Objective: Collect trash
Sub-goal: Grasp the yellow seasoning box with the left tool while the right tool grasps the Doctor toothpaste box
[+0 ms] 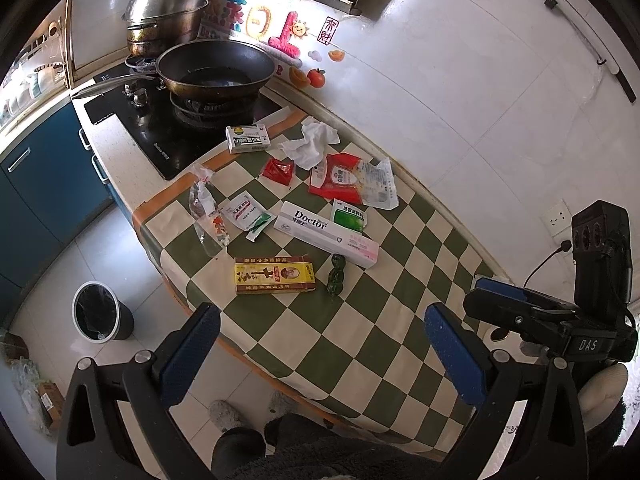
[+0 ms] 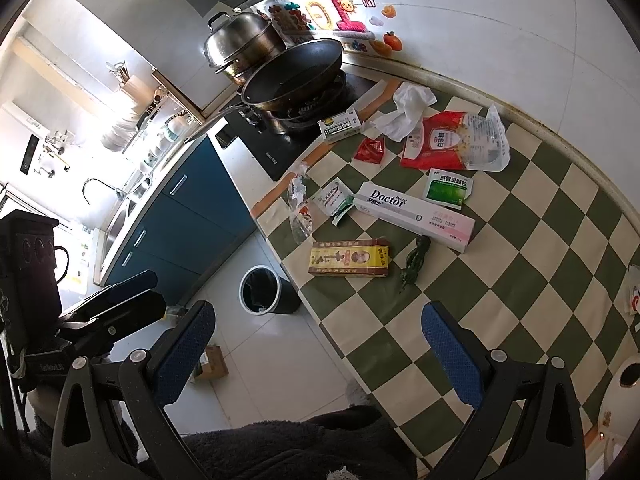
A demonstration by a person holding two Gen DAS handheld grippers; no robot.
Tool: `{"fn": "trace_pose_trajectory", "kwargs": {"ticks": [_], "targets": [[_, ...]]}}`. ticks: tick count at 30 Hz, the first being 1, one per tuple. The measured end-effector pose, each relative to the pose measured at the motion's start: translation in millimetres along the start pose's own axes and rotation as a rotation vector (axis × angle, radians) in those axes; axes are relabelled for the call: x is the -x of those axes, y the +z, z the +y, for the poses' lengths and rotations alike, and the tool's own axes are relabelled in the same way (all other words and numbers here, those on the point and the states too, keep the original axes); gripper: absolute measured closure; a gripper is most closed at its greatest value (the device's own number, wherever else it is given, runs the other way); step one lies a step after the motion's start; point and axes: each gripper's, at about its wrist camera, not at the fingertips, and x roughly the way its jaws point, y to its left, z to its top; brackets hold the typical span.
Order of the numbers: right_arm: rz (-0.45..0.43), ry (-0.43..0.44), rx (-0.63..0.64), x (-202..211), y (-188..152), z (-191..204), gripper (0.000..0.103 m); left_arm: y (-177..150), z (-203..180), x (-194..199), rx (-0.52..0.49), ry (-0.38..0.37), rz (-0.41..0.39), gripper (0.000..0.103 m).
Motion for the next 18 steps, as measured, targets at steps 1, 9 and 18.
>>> {"fn": "trace_pose_trajectory", "kwargs": {"ticks": [1,9,18], "targets": [[-0.002,-0.003,-0.002,-0.1,0.2,-0.6,0.0,0.0,2.0,-0.1,0.002,0.003,0.001,0.0],[-0.075,-0.246,-0.037,-19.8,2.3,4.7,0.0,12.6,36.7,-32.5,-0.051,0.449,-0.052,0.0],[0.072,-0.479,0.078,-136.8,50.3,-33.7,0.0,24.3,95.4,-161.7,-0.146,0.508,0.175,0.0]]}}
